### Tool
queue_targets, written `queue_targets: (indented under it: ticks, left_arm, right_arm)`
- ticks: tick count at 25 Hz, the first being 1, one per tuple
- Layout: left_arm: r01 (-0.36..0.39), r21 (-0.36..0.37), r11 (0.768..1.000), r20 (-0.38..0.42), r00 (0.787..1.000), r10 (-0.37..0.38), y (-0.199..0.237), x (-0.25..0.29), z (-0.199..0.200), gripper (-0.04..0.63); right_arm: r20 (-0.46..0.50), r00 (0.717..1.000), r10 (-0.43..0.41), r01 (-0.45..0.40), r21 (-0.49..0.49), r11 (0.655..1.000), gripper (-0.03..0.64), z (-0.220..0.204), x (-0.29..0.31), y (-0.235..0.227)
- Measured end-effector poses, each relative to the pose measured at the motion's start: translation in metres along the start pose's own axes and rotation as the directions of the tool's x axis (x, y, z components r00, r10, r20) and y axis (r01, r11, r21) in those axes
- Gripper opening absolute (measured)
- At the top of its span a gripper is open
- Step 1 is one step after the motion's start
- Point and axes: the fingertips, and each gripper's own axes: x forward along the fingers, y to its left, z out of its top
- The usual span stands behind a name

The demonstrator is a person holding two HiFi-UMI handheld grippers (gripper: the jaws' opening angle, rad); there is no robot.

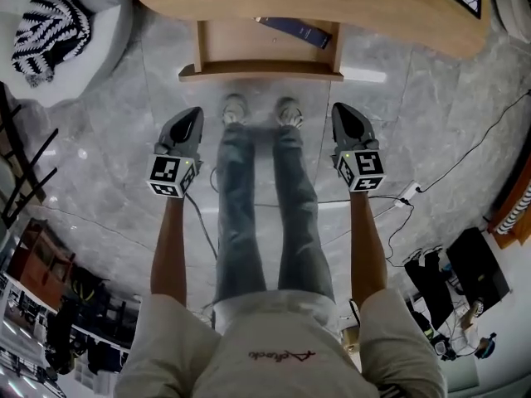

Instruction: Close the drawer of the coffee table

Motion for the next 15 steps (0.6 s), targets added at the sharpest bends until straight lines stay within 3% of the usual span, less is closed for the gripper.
queue_targets:
  ticks: [8, 11, 15]
  left_arm:
    - [-0.029, -0.002, 1.0, 0.005, 1.0, 0.029, 0.025, 0.022, -0.028, 0.0]
    - [-0.052, 0.06, 0.997, -0.02, 0.998, 0.053, 0.037, 0.027, -0.032, 0.0]
    - [-0.063, 0.183, 0.981, -0.053, 0.996, 0.074, 0.053, 0.035, -0.031, 0.009]
  right_arm:
    - [-0.01, 1.0, -0.007, 0.006, -0.01, 1.0, 0.006, -0.031, 0.023, -0.01]
    - [-0.014, 1.0, -0.012, 0.012, -0.015, 1.0, 0.038, -0.034, 0.03, -0.014]
    - [-0.049, 0.999, -0.011, 0.006, -0.09, 0.996, 0.068, -0.035, 0.042, -0.018]
